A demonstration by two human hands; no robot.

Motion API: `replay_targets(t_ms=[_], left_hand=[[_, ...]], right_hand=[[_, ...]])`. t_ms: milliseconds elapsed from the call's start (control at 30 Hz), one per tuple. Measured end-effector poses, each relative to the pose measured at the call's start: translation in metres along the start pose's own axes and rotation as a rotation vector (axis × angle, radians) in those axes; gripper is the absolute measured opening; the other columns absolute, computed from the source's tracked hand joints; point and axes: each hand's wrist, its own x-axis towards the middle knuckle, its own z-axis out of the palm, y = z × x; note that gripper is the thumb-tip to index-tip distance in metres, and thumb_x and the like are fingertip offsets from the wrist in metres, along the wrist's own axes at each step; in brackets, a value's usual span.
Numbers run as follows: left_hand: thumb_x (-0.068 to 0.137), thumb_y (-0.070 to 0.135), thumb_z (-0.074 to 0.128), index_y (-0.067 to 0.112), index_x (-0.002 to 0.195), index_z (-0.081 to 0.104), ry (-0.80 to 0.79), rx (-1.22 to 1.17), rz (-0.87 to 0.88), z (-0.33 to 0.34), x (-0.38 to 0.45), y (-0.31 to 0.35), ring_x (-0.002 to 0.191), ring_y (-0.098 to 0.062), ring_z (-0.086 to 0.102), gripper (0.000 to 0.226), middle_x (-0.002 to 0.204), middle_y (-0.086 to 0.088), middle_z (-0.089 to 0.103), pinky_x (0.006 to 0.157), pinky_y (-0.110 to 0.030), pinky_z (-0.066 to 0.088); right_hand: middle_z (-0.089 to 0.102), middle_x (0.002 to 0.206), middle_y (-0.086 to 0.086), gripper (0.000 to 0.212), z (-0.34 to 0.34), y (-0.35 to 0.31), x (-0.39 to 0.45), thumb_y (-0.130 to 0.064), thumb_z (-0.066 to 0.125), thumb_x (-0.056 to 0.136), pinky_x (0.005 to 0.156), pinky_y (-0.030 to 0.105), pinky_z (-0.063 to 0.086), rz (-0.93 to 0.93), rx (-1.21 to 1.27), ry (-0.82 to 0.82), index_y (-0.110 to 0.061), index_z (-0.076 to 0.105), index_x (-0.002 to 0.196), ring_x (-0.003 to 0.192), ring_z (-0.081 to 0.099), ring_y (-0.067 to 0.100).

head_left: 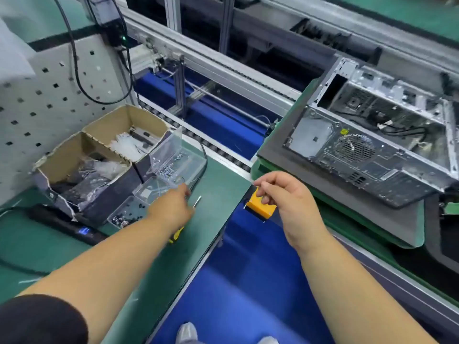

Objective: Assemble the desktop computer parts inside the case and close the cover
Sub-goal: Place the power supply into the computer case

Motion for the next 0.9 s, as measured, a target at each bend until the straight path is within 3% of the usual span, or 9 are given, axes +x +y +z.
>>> replay_targets(t_ms=[133,300,433,567,667,767,900], left_hand=[[0.084,0.035,0.061,0.021,0.112,0.044,-0.097,0.444,0.079,0.019,-0.002,-0.003,0.101,-0.03,0.063,0.035,0.112,-0.003,0.061,0.072,-0.034,0.044],[0.085,0.011,0.049,0.017,0.108,0.044,-0.129,0.546,0.157,0.028,0.007,-0.004,0.098,-0.031,0.064,0.025,0.11,-0.007,0.058,0.072,-0.038,0.048],[0.082,0.017,0.056,0.023,0.1,0.05,-0.09,0.347,0.146,0.018,0.014,0.011,0.091,-0.029,0.063,0.019,0.098,-0.002,0.062,0.07,-0.032,0.046],[0.076,0.023,0.076,0.03,0.094,0.059,-0.153,-0.205,0.184,-0.007,0.014,0.059,0.071,-0.01,0.062,0.026,0.086,0.009,0.064,0.063,-0.021,0.046],[0.077,0.02,0.079,0.027,0.095,0.063,-0.238,-0.508,0.253,-0.025,0.005,0.115,0.061,-0.005,0.063,0.025,0.085,0.007,0.064,0.06,-0.017,0.047],[0.078,0.019,0.079,0.023,0.097,0.064,-0.276,-0.662,0.336,-0.033,-0.005,0.175,0.062,-0.007,0.064,0.025,0.075,0.009,0.062,0.055,-0.017,0.048],[0.07,0.031,0.079,0.022,0.097,0.062,-0.291,-0.771,0.394,-0.029,-0.019,0.25,0.066,-0.01,0.064,0.033,0.075,0.006,0.064,0.059,-0.023,0.048]], right_hand=[[0.064,0.071,-0.005,0.017,0.005,0.001,0.005,-0.014,0.057,0.089,0.064,0.016,0.047,0.016,-0.008,0.024,-0.018,0.073,0.085,0.065,0.053,0.008],[0.065,0.073,-0.003,0.022,0.002,-0.001,0.01,-0.007,0.056,0.093,0.071,0.024,0.045,0.028,-0.016,0.06,-0.018,0.073,0.085,0.068,0.054,0.01],[0.066,0.072,-0.005,0.021,-0.005,-0.003,0.011,-0.003,0.055,0.093,0.07,0.022,0.046,0.036,-0.024,0.089,-0.013,0.072,0.087,0.066,0.056,0.006],[0.066,0.074,-0.005,0.017,-0.021,-0.006,0.011,-0.006,0.056,0.093,0.072,0.027,0.046,0.051,-0.024,0.119,-0.014,0.071,0.09,0.069,0.053,0.009],[0.064,0.078,-0.006,0.016,-0.038,-0.01,0.011,-0.006,0.058,0.093,0.068,0.02,0.047,0.055,0.0,0.14,-0.016,0.07,0.094,0.065,0.055,0.002],[0.062,0.088,-0.006,0.016,-0.063,-0.016,0.011,-0.013,0.064,0.092,0.069,0.021,0.048,0.068,-0.028,0.13,-0.021,0.067,0.106,0.07,0.058,-0.001],[0.063,0.095,-0.008,0.03,-0.11,-0.027,0.008,-0.024,0.074,0.087,0.08,0.034,0.052,0.04,-0.118,0.138,-0.026,0.062,0.115,0.083,0.061,0.011]])
